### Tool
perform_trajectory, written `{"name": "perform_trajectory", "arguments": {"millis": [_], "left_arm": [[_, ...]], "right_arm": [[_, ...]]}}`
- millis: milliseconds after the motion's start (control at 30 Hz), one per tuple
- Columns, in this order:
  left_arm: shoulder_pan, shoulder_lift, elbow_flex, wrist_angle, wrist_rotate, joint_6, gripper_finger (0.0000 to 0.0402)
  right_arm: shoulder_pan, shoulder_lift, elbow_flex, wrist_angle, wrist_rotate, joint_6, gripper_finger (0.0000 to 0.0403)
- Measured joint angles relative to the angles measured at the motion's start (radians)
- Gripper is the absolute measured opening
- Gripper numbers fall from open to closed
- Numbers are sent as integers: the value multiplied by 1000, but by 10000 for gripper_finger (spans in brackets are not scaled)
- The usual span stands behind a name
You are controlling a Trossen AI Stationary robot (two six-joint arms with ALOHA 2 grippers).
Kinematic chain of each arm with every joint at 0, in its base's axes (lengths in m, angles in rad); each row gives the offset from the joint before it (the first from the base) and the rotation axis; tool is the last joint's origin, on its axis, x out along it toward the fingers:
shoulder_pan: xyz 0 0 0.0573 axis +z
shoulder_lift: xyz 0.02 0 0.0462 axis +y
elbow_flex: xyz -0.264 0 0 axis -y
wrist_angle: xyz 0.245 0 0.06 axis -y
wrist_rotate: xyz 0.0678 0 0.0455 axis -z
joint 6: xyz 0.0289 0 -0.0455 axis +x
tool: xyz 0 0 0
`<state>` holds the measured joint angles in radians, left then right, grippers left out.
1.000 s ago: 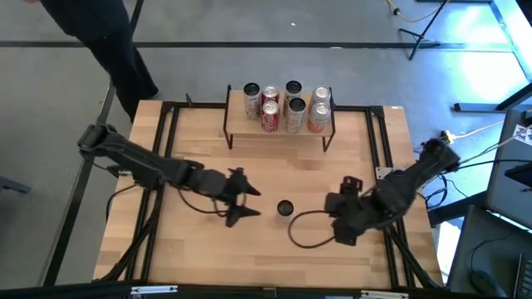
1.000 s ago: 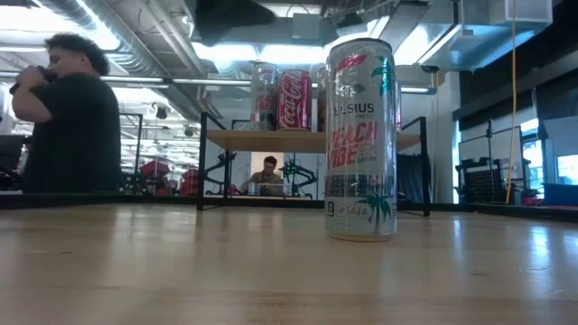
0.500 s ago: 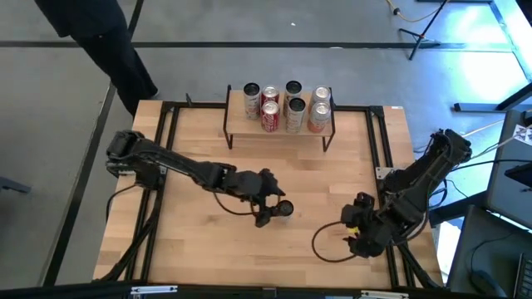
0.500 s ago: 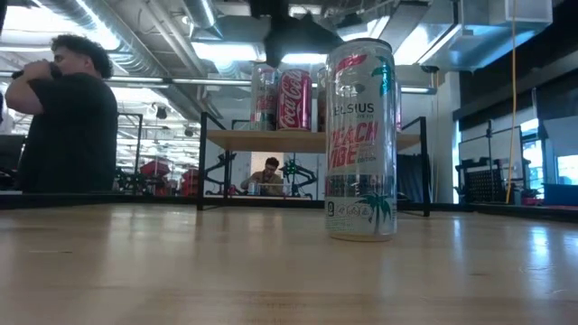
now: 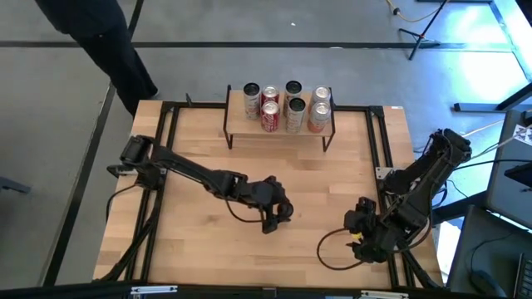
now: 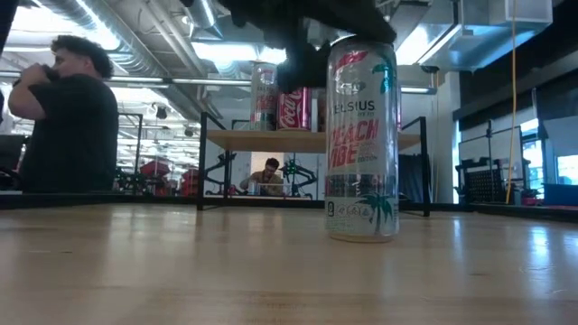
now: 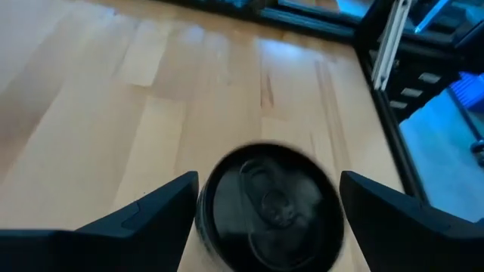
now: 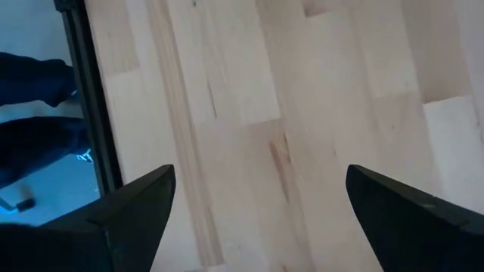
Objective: Place canned beverage on shelf
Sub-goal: Put the white and pink soda can on the shelf
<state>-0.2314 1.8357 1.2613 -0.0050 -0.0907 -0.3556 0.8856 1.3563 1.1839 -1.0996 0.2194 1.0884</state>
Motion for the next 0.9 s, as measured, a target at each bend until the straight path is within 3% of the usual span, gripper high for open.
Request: {"name": "perform_trajectory", "arguments": {"millis": [300,500,733,900], "left_arm": [[0,56,0,0,-23,-55,304],[0,26,-4,-24,-83,-148,247],[0,-152,-3,-129,-169,-226,237],[13,-335,-2,-251,-289,-258,237]], "right_arm": [[-2,0,0,-10,7,-53,376],[-2,0,0,-10,15,-69,376],[-2,0,0,-5,122,-73,376],[-2,0,0,-5,169,-97,376]]}}
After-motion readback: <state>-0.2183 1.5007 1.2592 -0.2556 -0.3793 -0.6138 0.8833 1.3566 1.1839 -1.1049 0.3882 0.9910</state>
